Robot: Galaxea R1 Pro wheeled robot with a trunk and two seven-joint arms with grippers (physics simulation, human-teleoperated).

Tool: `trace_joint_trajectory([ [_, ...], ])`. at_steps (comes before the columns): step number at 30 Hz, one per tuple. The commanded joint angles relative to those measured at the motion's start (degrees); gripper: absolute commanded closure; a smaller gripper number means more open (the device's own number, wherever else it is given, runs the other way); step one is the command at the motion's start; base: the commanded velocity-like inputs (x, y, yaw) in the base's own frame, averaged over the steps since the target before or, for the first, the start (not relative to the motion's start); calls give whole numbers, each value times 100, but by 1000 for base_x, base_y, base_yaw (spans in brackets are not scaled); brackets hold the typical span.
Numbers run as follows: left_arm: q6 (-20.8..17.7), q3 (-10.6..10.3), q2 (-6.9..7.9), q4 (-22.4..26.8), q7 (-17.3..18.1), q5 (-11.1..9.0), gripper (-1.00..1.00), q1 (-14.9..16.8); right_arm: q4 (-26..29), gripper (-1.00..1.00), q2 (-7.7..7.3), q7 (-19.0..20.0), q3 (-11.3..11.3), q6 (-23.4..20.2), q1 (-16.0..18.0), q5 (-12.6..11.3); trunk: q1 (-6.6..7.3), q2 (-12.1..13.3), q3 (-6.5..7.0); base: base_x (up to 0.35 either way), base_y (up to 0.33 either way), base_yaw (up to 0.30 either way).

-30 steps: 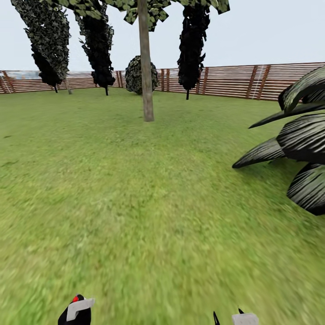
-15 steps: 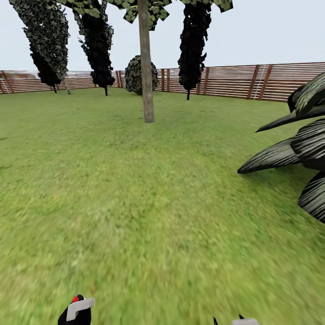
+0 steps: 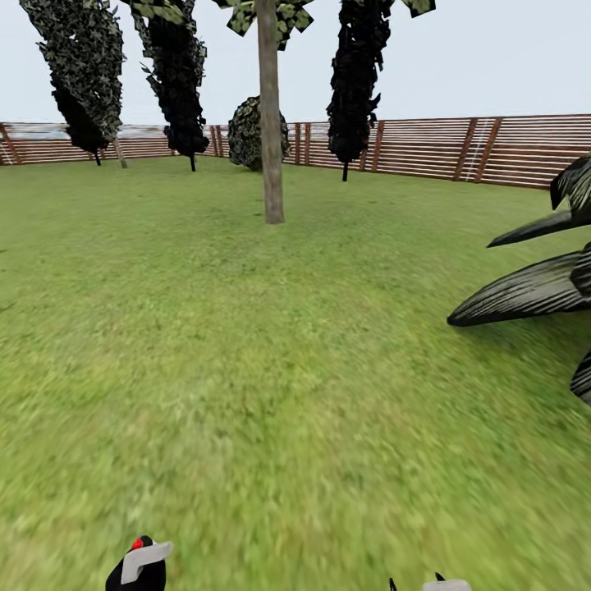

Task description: In the garden, pick up the pesticide atomizer on the floor and spray pesticide onto both trees until each tree trunk is fully covered.

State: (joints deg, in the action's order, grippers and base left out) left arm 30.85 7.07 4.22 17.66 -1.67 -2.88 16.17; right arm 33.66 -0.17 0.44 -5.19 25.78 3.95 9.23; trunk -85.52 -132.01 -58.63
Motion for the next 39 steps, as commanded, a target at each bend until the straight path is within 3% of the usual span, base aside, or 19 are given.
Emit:
trace_joint_trajectory([
  [1, 0, -1, 0, 1, 0, 1, 100, 0, 0, -100, 0, 0, -2, -1, 0, 0, 0, 0, 0, 304, 170, 0],
  [16, 0, -3, 0, 1, 0, 6, 100, 0, 14, -100, 0, 0, 0, 2, 0, -9, 0, 0, 0, 320, 88, 7],
  [29, 0, 5, 8, 1, 0, -19, 100, 0, 9, -100, 0, 9, 0, -2, 0, -9, 0, 0, 0, 338, 1, 224],
  [39, 0, 5, 9, 1, 0, -24, 100, 0, 9, -100, 0, 9, 0, -3, 0, -9, 0, 0, 0, 339, 0, 27],
])
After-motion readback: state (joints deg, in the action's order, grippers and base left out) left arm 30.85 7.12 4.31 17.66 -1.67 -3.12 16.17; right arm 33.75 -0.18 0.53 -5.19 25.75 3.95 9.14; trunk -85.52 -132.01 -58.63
